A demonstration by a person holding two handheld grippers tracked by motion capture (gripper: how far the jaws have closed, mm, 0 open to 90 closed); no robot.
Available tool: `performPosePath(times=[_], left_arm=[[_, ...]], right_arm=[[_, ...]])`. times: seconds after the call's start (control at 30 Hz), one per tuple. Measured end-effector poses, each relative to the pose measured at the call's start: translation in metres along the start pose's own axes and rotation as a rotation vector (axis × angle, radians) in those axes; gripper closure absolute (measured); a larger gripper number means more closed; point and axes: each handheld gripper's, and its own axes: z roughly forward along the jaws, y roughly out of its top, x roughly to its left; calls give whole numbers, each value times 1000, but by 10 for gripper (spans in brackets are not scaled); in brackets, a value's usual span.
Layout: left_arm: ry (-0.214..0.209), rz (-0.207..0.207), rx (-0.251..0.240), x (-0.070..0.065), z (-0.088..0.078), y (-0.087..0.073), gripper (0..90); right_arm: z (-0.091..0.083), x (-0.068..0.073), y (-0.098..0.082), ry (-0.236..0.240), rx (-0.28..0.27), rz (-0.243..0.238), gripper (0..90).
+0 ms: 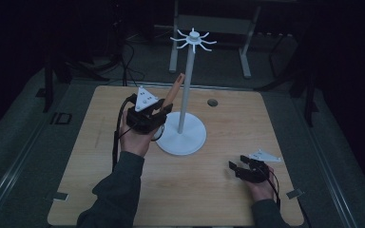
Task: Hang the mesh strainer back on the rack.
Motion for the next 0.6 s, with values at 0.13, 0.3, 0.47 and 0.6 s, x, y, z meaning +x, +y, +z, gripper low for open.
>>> performPosePath(times=[0.13,0.3,0.47,0.6], left_arm=[[5,-4,-20,1,-3,6,684],[9,-12,-39,3,-7,12,684],[20,-29,-81,6,-10,19,684],[26,-36,-100,7,-10,20,684]], right_arm=[[0,0,0,-3,1,-1,364],[0,0,0,-3,1,-2,364],[0,0,0,-2,1,-1,364],[0,0,0,-2,0,-1,363]])
